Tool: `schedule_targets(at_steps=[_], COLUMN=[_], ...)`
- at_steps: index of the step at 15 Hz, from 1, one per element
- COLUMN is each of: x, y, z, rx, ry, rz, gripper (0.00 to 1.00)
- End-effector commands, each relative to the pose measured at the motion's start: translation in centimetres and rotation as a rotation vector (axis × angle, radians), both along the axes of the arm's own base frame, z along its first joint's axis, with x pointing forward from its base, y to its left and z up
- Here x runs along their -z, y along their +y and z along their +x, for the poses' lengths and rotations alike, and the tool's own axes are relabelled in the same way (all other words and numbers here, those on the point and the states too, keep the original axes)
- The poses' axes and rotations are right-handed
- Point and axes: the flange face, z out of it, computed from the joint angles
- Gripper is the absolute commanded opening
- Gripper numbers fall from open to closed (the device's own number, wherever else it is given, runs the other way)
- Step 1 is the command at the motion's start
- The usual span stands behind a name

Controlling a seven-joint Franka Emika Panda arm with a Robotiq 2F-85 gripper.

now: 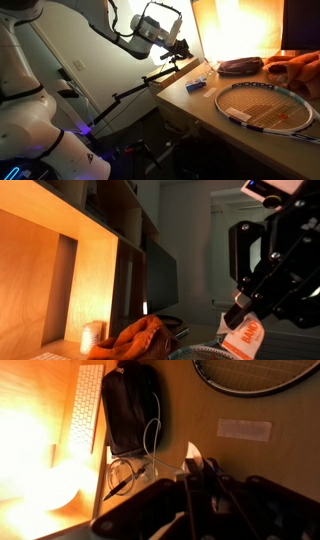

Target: Take a bandaid and put it in the glass

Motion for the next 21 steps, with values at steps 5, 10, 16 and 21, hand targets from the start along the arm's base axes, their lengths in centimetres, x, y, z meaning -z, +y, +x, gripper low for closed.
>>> schedule_targets(at_steps=[5, 10, 16, 21], x=[0.2, 0.2, -0.5, -2.5], y=[0.1, 0.1, 0.9, 3.7], z=[-0.1, -0.1, 0.9, 3.0], rx=[-0.002, -0.002, -0.033, -0.111], ry=[0.006, 0.006, 0.000, 0.021], rz=[-0.001, -0.001, 0.006, -0.012], gripper=[0.05, 0.05, 0.01, 0.01])
